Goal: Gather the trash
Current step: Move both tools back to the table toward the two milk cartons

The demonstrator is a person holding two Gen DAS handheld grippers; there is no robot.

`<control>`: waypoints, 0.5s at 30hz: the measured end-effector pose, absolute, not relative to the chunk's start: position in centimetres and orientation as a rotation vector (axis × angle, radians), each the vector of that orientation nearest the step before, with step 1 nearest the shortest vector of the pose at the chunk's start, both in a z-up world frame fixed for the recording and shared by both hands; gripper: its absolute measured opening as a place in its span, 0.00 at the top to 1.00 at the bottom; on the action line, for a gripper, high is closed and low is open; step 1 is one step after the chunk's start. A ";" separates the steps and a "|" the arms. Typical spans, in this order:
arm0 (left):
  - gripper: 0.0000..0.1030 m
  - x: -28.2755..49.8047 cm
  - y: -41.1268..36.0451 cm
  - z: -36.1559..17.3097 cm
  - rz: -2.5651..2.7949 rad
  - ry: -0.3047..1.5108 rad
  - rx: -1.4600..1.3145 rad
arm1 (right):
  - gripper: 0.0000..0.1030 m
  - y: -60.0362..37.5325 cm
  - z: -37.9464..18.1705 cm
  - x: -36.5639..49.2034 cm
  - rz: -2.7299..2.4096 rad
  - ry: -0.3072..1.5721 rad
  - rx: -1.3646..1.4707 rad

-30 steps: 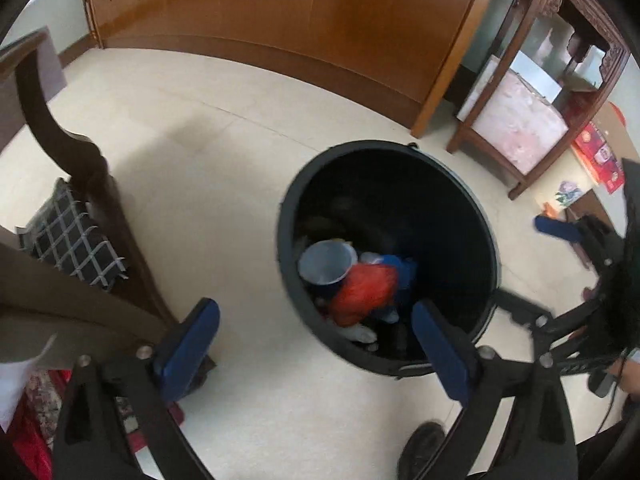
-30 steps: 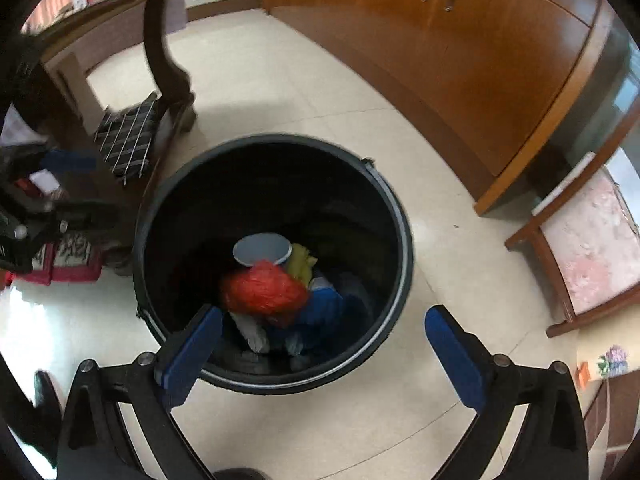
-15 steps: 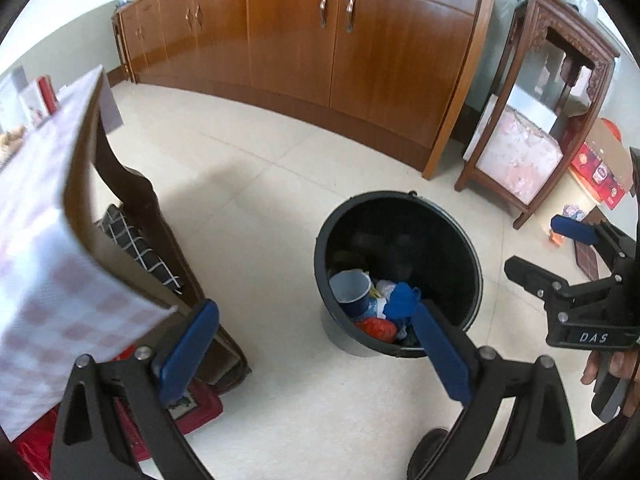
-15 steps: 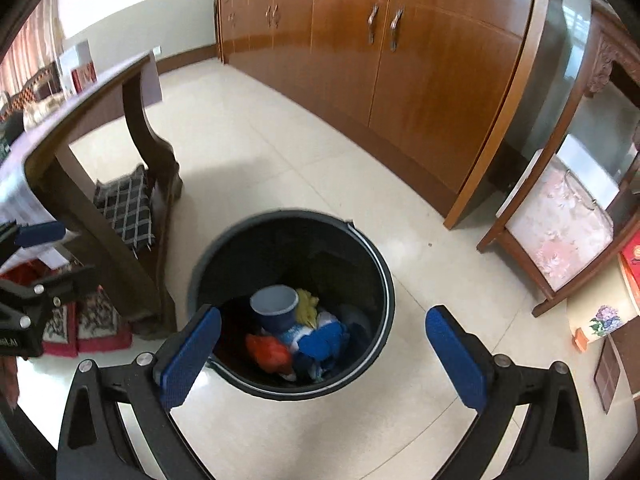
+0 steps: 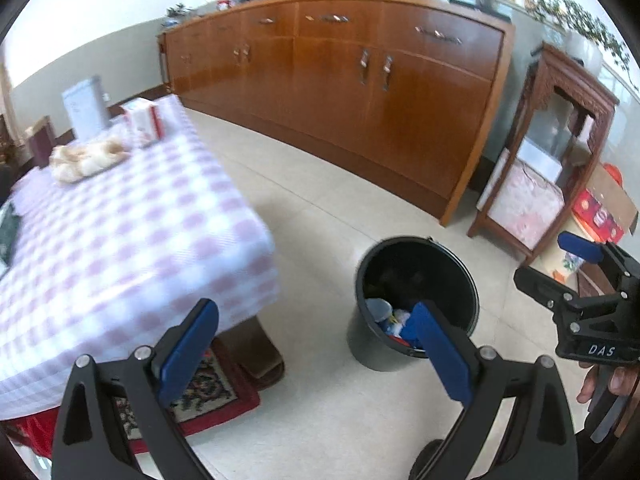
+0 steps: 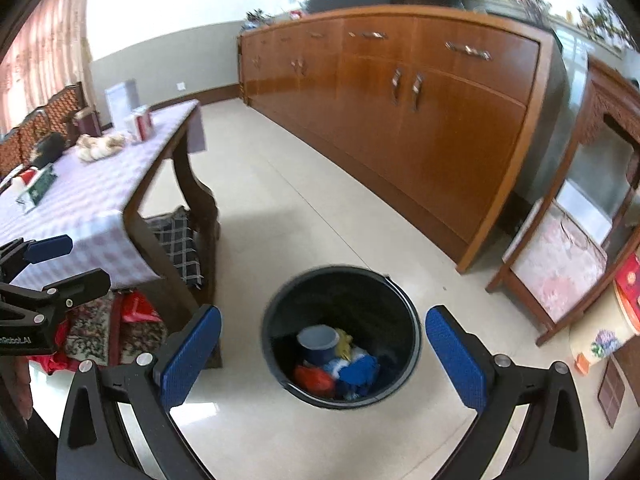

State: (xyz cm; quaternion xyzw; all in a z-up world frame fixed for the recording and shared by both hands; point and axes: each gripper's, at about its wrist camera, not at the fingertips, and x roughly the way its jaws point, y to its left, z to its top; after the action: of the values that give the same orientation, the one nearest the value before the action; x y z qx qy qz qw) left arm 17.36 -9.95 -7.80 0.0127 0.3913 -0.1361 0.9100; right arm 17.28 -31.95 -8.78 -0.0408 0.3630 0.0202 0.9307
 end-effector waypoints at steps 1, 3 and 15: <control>0.04 17.2 -9.3 -7.4 -0.266 0.797 0.022 | 0.00 -31.4 -8.4 17.3 0.051 0.733 -0.085; 0.04 17.0 -7.8 -6.5 -0.231 0.773 0.012 | 0.00 -30.1 -7.5 17.4 0.073 0.711 -0.084; 0.03 15.2 1.3 -4.0 -0.027 0.676 -0.049 | 0.00 -21.2 -4.0 18.9 0.218 0.596 -0.122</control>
State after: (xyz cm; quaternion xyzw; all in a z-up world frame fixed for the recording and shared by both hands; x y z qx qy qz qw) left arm 15.20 1.32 -4.01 -0.0243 0.3318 -0.0130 0.9430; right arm 18.92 -21.17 -3.97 -0.0602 0.2926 0.1072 0.9483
